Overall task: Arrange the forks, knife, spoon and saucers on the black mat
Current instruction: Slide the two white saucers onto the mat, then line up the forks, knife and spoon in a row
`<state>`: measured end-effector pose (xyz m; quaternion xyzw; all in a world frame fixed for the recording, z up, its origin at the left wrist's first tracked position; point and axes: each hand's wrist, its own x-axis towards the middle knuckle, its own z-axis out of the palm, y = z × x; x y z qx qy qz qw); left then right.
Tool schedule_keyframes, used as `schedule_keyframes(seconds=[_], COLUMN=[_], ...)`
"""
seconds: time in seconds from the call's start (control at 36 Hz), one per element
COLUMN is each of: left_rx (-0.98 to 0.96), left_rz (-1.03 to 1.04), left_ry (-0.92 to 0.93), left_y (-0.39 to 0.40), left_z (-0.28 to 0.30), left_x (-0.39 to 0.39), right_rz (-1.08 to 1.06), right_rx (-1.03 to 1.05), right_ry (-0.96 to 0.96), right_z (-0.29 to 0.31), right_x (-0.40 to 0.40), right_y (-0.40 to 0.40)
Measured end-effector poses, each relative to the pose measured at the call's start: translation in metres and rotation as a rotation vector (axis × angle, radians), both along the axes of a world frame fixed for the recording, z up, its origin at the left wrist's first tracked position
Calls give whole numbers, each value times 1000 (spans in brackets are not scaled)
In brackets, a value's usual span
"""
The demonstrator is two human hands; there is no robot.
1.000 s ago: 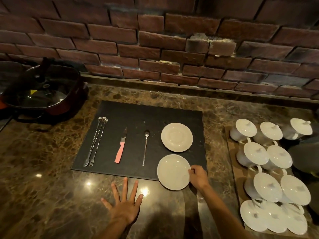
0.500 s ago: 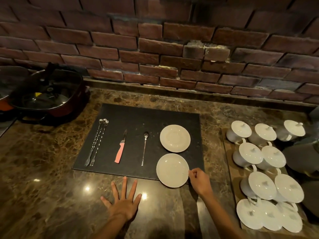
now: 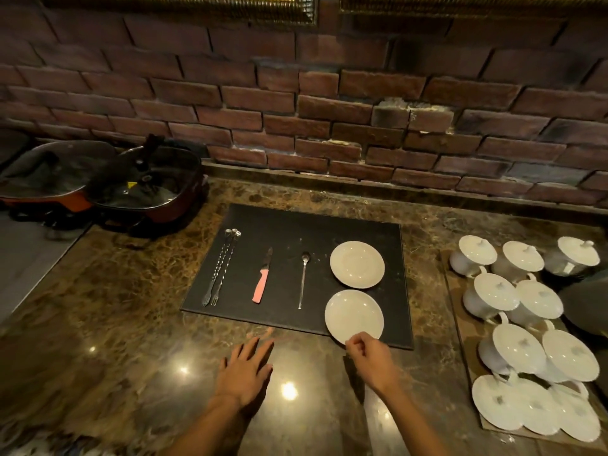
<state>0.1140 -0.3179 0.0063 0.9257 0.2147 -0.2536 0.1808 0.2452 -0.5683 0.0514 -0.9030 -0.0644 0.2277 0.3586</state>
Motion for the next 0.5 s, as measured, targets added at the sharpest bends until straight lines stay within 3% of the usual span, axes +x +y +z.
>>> schedule_keyframes(seconds=[0.31, 0.5], left_rx=[102, 115], left_rz=[101, 78], left_ry=[-195, -261], left_y=[100, 193], left_z=[1, -7], left_x=[-34, -38], right_rz=[90, 9], right_rx=[-9, 22], right_ry=[56, 77], right_z=[-6, -4], right_x=[-19, -33], right_y=[86, 184])
